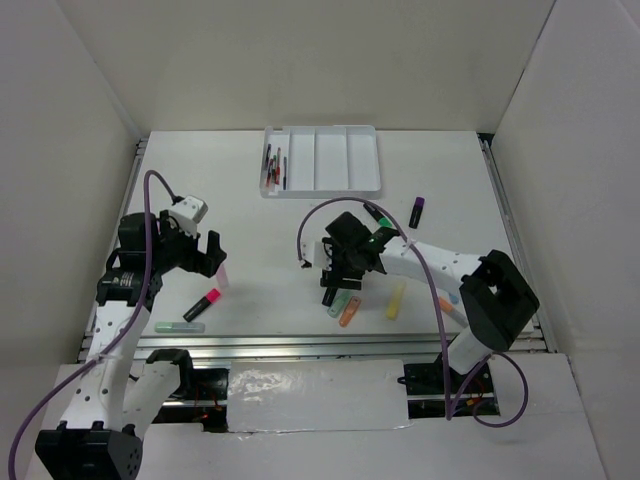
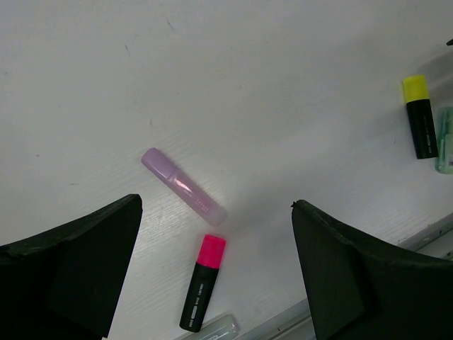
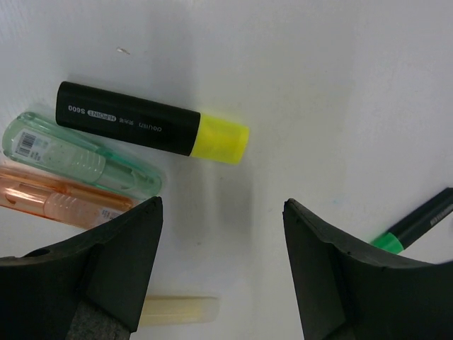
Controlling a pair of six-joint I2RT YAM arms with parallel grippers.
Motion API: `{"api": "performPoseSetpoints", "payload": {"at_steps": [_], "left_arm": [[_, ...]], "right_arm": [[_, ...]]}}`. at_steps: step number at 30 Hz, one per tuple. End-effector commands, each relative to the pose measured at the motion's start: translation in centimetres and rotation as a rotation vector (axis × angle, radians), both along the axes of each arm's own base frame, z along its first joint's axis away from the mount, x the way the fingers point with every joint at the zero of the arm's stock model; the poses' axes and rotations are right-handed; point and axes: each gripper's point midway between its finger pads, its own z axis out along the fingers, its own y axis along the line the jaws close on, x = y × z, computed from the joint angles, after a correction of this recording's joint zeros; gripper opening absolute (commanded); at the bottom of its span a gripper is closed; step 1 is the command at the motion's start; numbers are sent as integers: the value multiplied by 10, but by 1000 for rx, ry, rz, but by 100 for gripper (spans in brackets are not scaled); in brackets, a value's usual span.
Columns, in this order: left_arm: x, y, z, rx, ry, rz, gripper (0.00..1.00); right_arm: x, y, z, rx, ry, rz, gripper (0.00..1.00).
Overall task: Sort the stationery into containers
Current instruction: Pick up the pen from the center of the board.
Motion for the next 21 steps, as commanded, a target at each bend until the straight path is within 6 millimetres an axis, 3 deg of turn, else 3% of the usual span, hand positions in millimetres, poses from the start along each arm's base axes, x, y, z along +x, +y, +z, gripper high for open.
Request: {"api": "performPoseSetpoints", "payload": {"at_steps": [1, 13, 21], "left_arm": [[7, -5, 8, -20, -36, -24, 99], [8, -4, 6, -26, -32, -11, 99], [11, -4, 5, -33, -26, -5, 99]], "right_arm": [[14, 9, 9, 3, -108, 77, 76], [25, 15, -10, -64, -147, 205, 75], [8, 24, -18, -70, -143, 347, 75]]}}
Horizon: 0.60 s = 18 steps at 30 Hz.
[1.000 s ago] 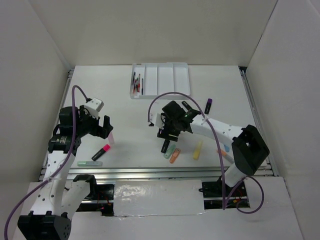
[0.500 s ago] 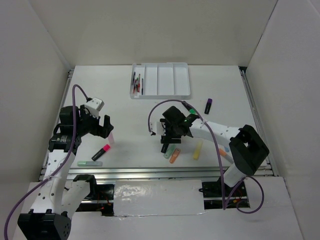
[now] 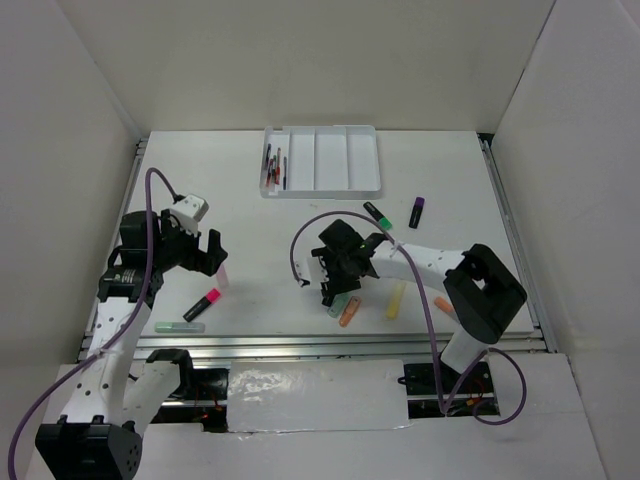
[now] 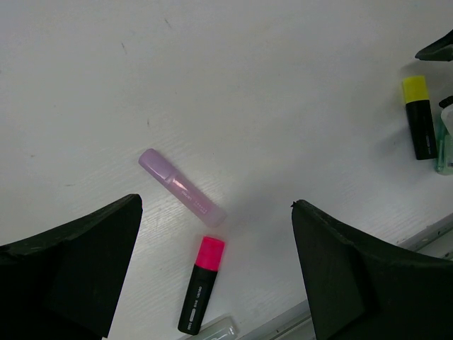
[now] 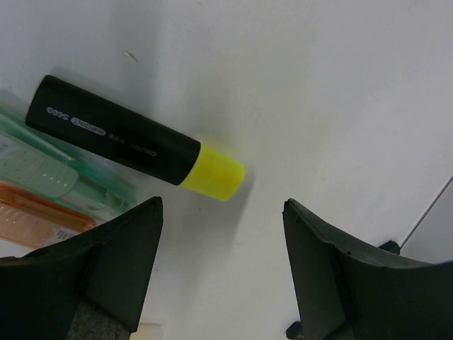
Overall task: Sort the stationery into containers
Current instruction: Pick up the pen from the center of the board.
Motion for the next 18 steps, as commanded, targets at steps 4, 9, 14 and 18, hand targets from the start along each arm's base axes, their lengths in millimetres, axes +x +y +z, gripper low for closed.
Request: {"api": "performPoseSetpoints", "payload": {"at_steps": [4, 9, 14, 18], "left_arm": [[8, -3, 6, -25, -27, -2, 99], [8, -2, 5, -23, -24, 1, 99], [8, -2, 4, -25, -19, 7, 99], [9, -1, 3, -20, -16, 12, 99]], "right_arm": [[-7, 19, -2, 2, -16, 144, 75], [-10, 27, -11, -35, 28, 201, 74], [-8, 32, -22, -78, 91, 220, 72], [-3, 37, -26, -84, 146, 207, 70]]}}
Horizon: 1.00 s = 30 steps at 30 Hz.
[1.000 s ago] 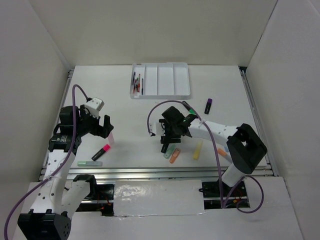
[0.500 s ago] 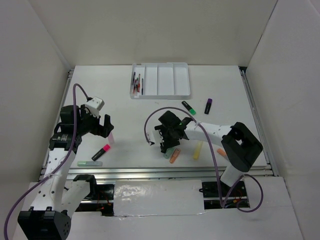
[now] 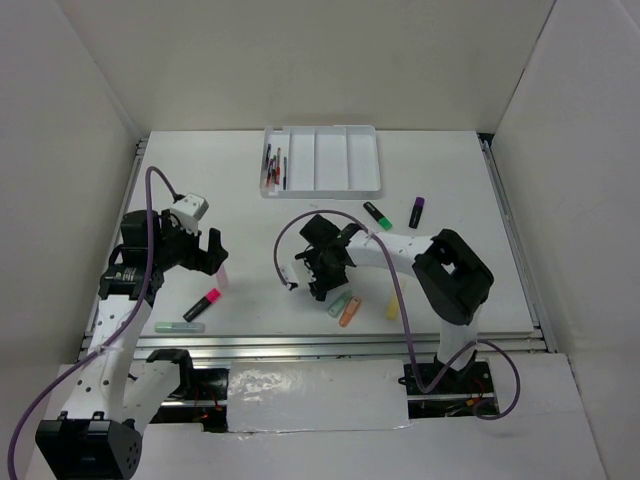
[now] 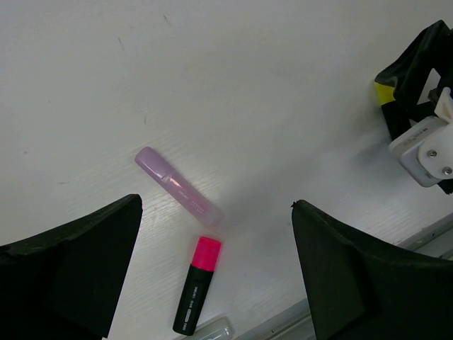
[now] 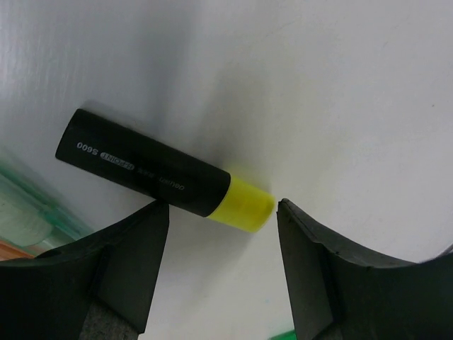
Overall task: Sort the stationery into containers
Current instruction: Pick up the pen from the center of the board.
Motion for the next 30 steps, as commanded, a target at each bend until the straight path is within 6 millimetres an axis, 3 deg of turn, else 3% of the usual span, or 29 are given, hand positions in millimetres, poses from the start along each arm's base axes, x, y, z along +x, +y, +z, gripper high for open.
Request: {"api": "performPoseSetpoints", "payload": {"at_steps": [1, 8, 17, 23, 30], "left_arm": [[7, 0, 7, -2, -38, 1, 99], [8, 1, 4, -4, -28, -1, 99], [9, 1, 5, -13, -27, 8, 99], [10, 1, 6, -17, -27, 7, 99], [12, 1, 6, -19, -24, 10, 99]], "right_arm": [[-9, -2, -14, -49, 111, 11, 69], [-9, -2, -12, -96, 245, -41, 66], [-17, 6, 5, -61, 331, -169, 54], [-23, 10, 13, -3, 349, -249, 69], [-29, 20, 12, 29, 285, -230, 79]]}}
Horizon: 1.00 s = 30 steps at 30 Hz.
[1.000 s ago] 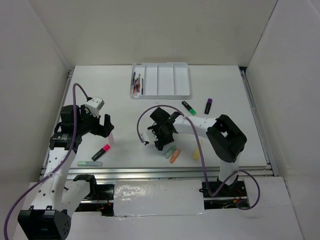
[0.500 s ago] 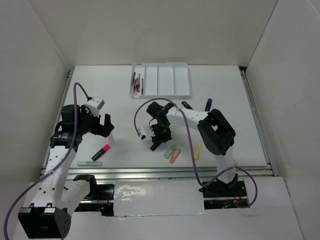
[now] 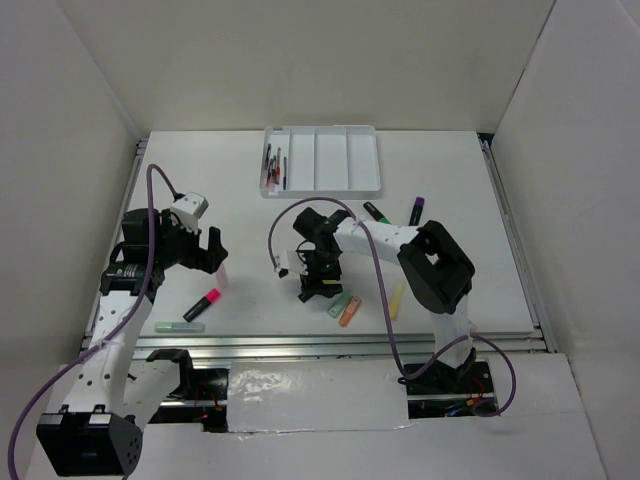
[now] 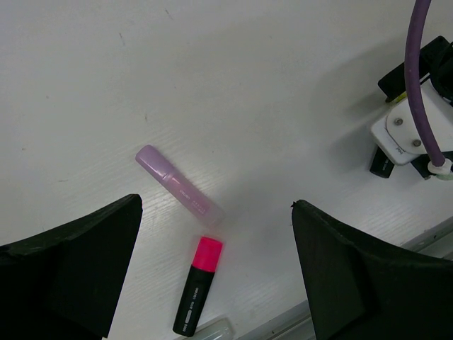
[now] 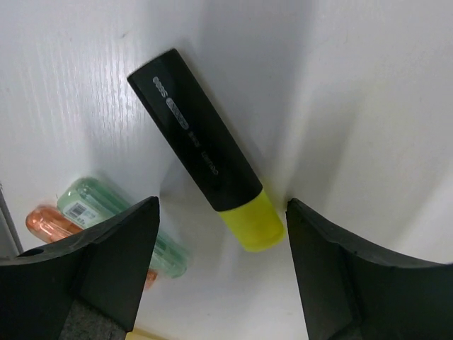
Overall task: Sort the stationery into containers
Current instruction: Pick up the pen from the center of the board.
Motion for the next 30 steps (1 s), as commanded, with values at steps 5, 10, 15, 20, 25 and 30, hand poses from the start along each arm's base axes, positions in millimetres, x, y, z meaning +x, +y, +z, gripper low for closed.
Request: {"api": "performPoseSetpoints", "payload": {"at_steps": [5, 10, 15, 20, 25, 30], "left_arm": [[8, 0, 10, -14, -40, 3, 99], [8, 0, 10, -14, -39, 4, 99], [9, 1, 10, -11, -41, 6, 99], [11, 2, 9, -11, -43, 13, 99], [12, 2, 10, -12, -45, 19, 99], [13, 3, 9, -23, -41, 26, 99]], "right_arm": [[8, 23, 12, 74, -120, 67, 79], [11, 31, 7, 57, -114, 104, 73], [8, 26, -1, 39, -93, 135, 55], [-1, 27, 3, 56, -35, 131, 35], [7, 32, 12, 87, 7, 30, 17], [41, 41, 37, 189, 93, -212, 2]]}}
